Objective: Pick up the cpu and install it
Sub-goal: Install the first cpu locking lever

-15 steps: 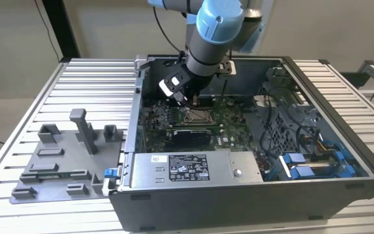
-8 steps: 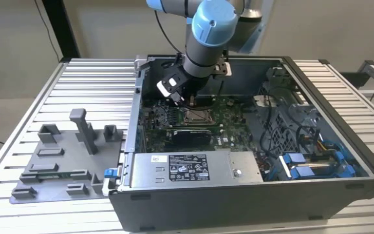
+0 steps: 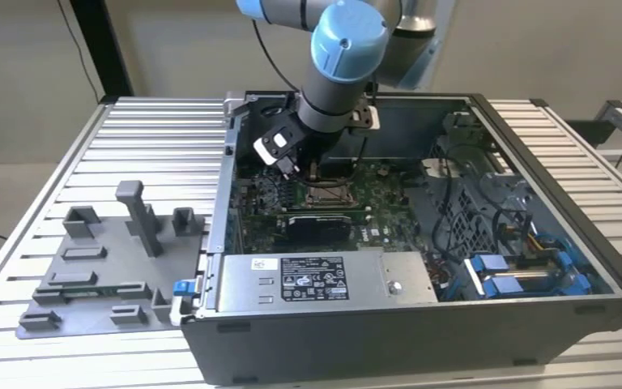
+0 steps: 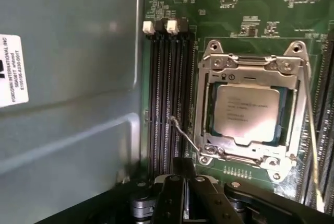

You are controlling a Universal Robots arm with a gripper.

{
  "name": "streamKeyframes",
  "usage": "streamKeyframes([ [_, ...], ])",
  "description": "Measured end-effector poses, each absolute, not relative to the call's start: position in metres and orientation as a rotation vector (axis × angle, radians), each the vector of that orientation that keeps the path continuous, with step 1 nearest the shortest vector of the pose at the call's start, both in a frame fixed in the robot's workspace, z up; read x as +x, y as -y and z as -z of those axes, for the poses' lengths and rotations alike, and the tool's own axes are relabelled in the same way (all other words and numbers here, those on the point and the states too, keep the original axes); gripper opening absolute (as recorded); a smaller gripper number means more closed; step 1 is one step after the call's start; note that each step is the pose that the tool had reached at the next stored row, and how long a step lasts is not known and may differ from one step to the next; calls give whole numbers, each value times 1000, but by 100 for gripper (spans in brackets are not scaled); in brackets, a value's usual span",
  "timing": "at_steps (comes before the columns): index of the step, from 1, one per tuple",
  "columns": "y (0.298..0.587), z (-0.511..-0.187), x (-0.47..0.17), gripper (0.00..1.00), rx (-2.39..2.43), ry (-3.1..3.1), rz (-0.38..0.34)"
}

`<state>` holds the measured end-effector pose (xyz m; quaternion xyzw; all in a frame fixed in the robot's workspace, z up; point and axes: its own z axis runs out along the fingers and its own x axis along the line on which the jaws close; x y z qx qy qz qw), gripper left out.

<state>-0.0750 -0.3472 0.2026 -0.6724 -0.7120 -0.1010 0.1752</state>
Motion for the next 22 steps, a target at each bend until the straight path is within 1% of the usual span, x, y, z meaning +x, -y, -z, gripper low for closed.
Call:
streamKeyframes([
  [11, 350, -202, -76, 0, -1903, 2023, 313],
  [22, 355, -202, -70, 0, -1903, 2023, 313],
])
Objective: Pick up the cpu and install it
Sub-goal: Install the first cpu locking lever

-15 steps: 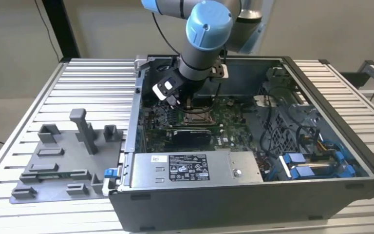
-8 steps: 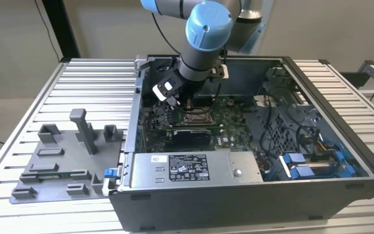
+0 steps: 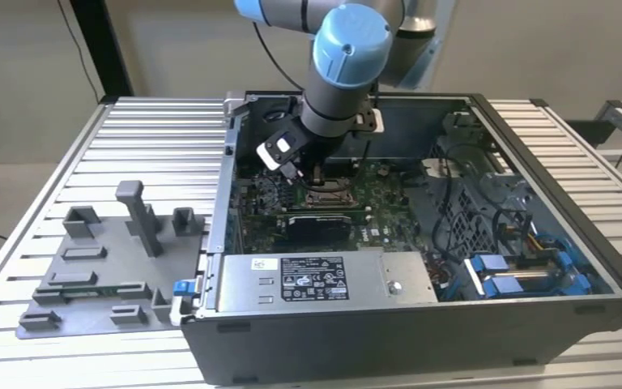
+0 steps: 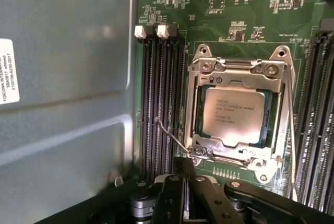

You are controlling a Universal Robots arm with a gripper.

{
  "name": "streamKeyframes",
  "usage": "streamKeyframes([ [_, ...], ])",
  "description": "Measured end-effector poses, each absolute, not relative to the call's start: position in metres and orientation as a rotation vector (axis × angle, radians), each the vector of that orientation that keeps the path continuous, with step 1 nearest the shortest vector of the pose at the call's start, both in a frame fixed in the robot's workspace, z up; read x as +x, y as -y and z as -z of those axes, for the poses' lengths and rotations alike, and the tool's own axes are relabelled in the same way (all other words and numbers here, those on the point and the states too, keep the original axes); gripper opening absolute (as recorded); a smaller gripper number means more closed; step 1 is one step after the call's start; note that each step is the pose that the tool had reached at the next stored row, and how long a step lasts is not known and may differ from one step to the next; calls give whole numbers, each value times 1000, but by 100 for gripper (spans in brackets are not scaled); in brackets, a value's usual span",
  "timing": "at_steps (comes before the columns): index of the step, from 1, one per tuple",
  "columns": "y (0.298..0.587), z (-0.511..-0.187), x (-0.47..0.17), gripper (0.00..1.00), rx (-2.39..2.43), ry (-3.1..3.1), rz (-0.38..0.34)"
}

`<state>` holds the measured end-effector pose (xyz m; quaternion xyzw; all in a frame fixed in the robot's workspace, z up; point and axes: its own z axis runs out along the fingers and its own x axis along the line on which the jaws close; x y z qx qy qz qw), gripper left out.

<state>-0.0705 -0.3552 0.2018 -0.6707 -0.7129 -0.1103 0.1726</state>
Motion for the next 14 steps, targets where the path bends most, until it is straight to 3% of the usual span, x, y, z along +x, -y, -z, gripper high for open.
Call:
streamKeyframes([
  [14, 347, -202, -69, 0, -1903, 2023, 313],
])
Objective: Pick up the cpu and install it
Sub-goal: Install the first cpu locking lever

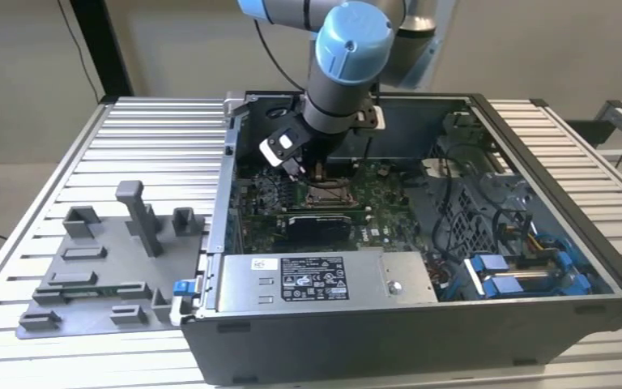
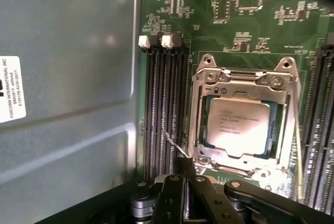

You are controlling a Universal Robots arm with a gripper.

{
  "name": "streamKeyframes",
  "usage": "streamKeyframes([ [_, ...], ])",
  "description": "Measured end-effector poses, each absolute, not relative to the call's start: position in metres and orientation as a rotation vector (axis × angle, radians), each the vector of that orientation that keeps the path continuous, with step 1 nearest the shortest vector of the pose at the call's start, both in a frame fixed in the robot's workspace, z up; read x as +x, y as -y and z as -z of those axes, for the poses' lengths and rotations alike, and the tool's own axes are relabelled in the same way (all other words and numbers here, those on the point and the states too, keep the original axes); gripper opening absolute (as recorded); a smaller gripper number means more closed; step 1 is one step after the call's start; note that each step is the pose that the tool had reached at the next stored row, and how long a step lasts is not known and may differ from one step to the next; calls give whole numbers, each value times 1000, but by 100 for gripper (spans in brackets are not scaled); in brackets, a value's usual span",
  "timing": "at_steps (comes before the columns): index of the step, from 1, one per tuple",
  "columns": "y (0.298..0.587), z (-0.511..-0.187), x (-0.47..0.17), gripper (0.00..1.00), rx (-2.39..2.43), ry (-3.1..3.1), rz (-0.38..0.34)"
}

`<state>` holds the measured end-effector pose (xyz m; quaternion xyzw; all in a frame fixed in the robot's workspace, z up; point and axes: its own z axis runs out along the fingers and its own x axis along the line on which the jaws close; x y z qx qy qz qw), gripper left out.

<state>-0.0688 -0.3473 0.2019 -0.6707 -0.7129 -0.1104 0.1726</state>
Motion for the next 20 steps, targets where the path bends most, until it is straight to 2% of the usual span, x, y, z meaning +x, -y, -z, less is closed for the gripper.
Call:
streamKeyframes([
  [20, 350, -202, -66, 0, -1903, 2023, 314],
])
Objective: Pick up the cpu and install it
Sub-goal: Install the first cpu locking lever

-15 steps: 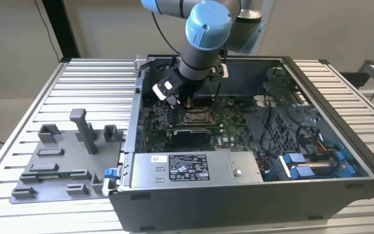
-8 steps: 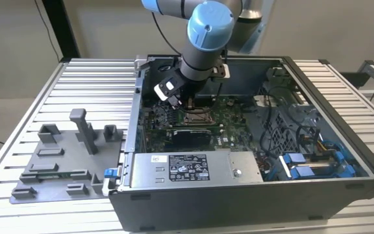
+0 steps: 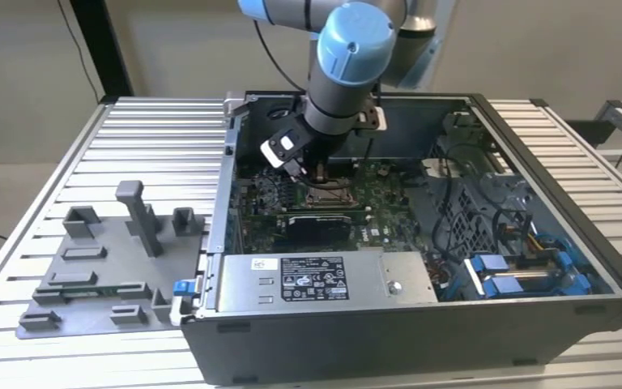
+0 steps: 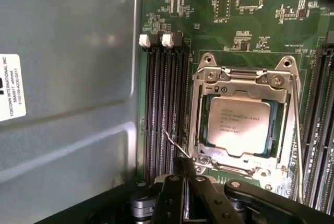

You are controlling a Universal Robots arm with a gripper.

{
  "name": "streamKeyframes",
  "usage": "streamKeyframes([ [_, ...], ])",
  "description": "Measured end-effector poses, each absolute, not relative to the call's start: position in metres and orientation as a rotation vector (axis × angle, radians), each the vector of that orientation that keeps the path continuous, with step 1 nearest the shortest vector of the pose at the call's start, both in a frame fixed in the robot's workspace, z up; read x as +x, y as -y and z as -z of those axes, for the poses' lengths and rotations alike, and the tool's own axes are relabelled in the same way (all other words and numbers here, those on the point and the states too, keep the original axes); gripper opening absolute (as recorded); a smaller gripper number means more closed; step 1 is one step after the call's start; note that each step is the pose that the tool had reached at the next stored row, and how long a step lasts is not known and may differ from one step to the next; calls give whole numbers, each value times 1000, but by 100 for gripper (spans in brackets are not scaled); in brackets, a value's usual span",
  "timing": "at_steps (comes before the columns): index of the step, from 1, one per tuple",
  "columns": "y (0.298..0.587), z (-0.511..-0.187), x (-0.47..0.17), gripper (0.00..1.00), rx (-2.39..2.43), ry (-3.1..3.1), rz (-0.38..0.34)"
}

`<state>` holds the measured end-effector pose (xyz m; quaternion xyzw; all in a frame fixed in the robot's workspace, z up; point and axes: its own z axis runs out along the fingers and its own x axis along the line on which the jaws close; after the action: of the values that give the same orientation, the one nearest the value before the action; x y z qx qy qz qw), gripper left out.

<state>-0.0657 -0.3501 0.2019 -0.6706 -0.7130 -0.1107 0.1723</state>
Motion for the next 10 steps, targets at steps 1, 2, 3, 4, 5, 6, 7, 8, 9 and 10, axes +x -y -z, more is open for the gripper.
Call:
streamKeyframes([
  [1, 350, -202, -65, 0, -1903, 2023, 314],
  [2, 350, -202, -64, 0, -1903, 2023, 314],
  [3, 350, -202, -63, 0, -1903, 2023, 314],
  [4, 351, -202, -62, 0, -1903, 2023, 314],
  [5, 351, -202, -61, 0, -1903, 2023, 314],
  [6, 351, -202, -59, 0, -1903, 2023, 314],
  [7, 351, -202, -58, 0, -1903, 2023, 314],
  [8, 351, -202, -57, 0, -1903, 2023, 314],
  [9, 351, -202, -56, 0, -1903, 2023, 314],
  [10, 351, -202, -55, 0, -1903, 2023, 314],
])
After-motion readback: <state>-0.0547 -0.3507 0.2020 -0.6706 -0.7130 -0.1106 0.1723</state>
